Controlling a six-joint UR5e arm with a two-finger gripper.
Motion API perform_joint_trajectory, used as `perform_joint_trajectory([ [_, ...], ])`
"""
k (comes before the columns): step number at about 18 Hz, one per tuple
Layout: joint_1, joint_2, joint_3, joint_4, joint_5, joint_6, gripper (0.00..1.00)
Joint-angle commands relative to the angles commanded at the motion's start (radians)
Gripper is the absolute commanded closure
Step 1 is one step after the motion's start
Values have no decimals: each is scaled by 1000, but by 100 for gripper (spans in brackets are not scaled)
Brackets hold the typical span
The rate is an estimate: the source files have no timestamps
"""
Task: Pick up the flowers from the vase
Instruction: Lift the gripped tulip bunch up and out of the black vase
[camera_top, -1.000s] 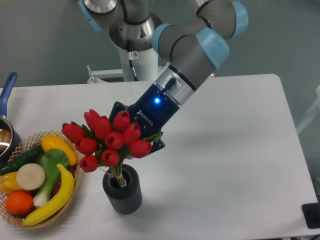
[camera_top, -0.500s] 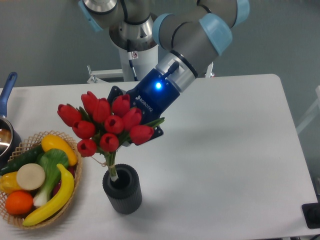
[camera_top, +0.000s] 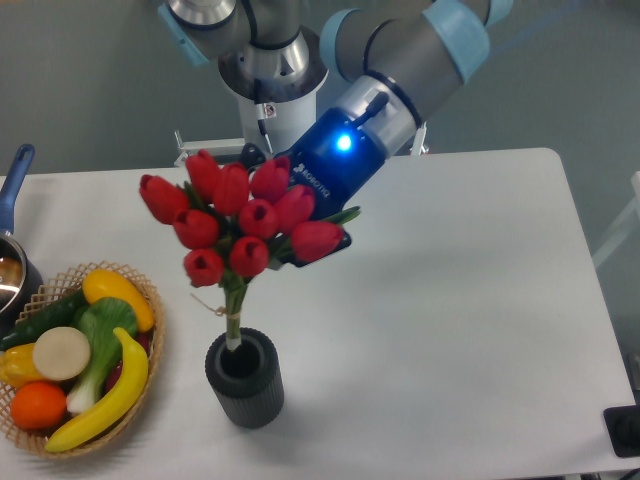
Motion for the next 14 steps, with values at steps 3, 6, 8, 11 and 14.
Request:
perform_joint_trajectory([
  [3, 12, -12, 32, 0, 3, 2, 55],
  [6, 28, -11, 35, 2, 3, 12, 55],
  [8, 37, -11, 35, 0, 3, 15, 55],
  [11, 37, -9, 35, 0, 3, 14, 55],
  [14, 37, -11, 34, 0, 3, 14, 55],
])
